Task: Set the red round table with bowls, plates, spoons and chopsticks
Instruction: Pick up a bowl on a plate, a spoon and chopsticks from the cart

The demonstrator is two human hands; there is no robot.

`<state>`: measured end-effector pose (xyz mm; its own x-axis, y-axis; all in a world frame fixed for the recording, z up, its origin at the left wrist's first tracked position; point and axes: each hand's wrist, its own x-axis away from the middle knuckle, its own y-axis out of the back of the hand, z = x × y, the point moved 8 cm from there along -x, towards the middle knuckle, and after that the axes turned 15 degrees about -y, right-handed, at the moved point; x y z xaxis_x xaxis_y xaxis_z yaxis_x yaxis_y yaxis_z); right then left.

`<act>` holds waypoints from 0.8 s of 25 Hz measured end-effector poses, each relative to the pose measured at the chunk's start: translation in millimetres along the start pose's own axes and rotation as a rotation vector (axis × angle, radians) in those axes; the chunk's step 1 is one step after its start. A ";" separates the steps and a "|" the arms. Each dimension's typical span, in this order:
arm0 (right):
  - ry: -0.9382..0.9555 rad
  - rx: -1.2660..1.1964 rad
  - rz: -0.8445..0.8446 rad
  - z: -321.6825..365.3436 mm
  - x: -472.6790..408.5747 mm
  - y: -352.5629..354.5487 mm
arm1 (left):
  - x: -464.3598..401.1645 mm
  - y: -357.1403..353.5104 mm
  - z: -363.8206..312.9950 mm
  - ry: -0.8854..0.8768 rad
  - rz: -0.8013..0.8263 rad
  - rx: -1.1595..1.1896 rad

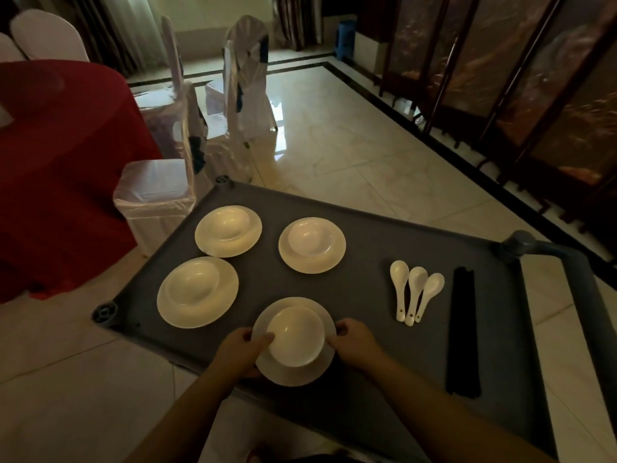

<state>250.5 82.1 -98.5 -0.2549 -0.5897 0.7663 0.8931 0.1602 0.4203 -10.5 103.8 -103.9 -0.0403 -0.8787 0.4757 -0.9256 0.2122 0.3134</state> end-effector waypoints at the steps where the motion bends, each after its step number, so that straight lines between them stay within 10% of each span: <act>1: -0.011 -0.024 0.002 -3.1 -1.3 -0.5 | -0.9 -1.5 -0.4 0.006 0.012 0.012; 20: 0.006 -0.432 -0.146 -35.8 18.0 120.5 | 0.5 -100.8 -69.6 -0.079 0.284 0.437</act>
<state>366.8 62.4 -51.4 -0.3886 -0.5864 0.7107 0.9210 -0.2691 0.2815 109.0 111.7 -78.1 -0.3249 -0.8457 0.4234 -0.9440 0.2630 -0.1992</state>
